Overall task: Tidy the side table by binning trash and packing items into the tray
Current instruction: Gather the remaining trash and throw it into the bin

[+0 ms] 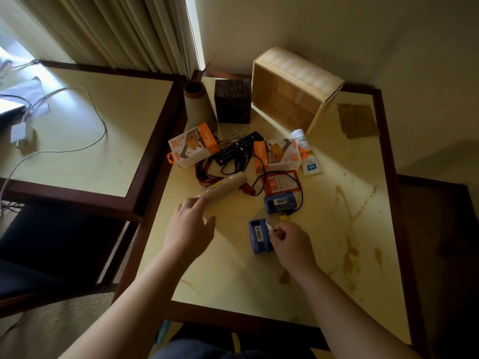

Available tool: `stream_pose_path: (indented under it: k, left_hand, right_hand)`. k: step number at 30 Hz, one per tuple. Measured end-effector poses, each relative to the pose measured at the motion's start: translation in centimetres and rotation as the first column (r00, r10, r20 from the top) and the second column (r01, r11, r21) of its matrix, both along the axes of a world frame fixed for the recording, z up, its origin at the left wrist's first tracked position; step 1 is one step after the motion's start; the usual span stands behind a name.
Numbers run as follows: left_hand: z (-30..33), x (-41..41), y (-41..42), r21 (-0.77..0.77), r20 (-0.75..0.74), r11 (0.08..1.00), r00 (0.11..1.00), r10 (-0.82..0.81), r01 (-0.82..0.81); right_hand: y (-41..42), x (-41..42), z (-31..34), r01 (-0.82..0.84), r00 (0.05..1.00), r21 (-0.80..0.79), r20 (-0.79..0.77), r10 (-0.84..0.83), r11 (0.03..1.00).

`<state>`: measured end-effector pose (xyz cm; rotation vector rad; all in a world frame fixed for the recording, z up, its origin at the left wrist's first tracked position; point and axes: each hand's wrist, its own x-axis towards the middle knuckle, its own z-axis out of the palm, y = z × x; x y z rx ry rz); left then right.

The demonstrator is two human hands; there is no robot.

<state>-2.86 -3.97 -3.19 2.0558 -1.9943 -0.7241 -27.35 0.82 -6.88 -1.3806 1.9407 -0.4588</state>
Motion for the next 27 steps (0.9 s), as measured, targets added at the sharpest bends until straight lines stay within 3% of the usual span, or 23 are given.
stream_pose_path:
  k: [5, 9, 12, 16, 19, 23, 27]
  left_hand:
    - [-1.0, 2.6, 5.4, 0.043, -0.114, 0.997, 0.991, 0.073, -0.069]
    - [-1.3, 5.0, 8.2, 0.037, -0.194, 0.997, 0.978, 0.072, -0.066]
    - [-0.9, 8.3, 10.3, 0.041, -0.256, 0.995, 0.962, 0.099, -0.091]
    - [0.0, 14.7, 15.3, 0.047, -0.337, 0.974, 0.915, 0.223, -0.220]
    - [0.2, 20.8, 19.9, 0.041, -0.357, 0.940, 0.874, 0.330, -0.338]
    - [-0.6, 28.9, 25.9, 0.055, -0.315, 0.859, 0.808, 0.498, -0.508]
    - [-2.1, 33.8, 30.7, 0.081, -0.275, 0.749, 0.707, 0.651, -0.658]
  right_hand:
    - [0.4, 0.0, 1.0, 0.128, 0.989, -0.021, 0.076, -0.126, 0.991]
    - [0.8, 2.0, 3.8, 0.247, 0.932, -0.005, 0.276, -0.236, 0.969]
    - [2.0, 6.2, 5.6, 0.241, 0.911, -0.018, 0.349, -0.220, 0.970]
    - [4.7, 15.2, 6.2, 0.030, 0.934, -0.118, 0.358, 0.014, 0.993]
    - [7.1, 23.7, 5.0, -0.202, 0.933, -0.252, 0.244, 0.264, 0.946]
    - [11.1, 34.4, 2.0, -0.525, 0.787, -0.373, 0.128, 0.603, 0.765]
    - [15.2, 41.7, -4.7, -0.701, 0.665, -0.242, 0.118, 0.737, 0.671]
